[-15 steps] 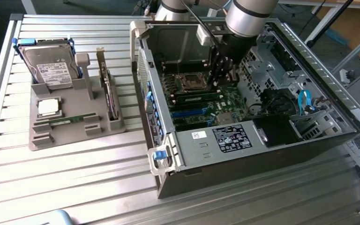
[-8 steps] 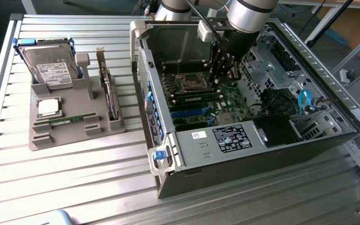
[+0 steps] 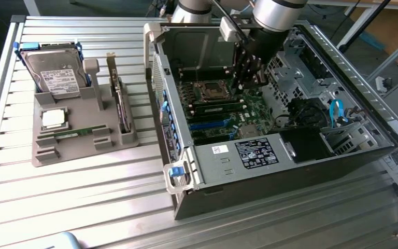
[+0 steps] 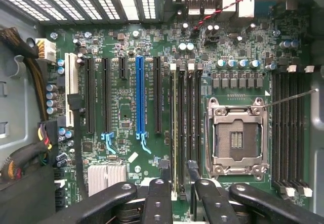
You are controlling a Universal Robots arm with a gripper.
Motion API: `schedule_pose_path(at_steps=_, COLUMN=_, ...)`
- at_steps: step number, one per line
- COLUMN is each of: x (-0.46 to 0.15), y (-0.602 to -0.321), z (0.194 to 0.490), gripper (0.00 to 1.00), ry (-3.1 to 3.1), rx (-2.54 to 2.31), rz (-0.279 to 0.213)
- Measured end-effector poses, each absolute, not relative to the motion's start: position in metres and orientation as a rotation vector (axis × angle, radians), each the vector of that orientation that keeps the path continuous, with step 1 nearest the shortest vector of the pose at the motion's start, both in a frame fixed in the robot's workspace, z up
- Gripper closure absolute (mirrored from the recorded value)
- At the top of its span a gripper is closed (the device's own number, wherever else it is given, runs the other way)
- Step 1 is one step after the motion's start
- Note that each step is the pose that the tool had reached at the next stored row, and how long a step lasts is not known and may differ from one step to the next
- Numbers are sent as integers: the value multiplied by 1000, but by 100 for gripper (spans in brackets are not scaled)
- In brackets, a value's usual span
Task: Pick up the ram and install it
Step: 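Insert the ram into the slot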
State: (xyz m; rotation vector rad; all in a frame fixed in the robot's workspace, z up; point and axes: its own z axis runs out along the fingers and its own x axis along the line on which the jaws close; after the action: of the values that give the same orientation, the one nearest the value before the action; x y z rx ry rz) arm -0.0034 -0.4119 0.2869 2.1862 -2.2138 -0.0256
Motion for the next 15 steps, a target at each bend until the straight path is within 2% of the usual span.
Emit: schedule_pose_path(at_steps=15, x=-3, y=-411, z=309, gripper=75, ry=-2214, rx=2186, rz=-26)
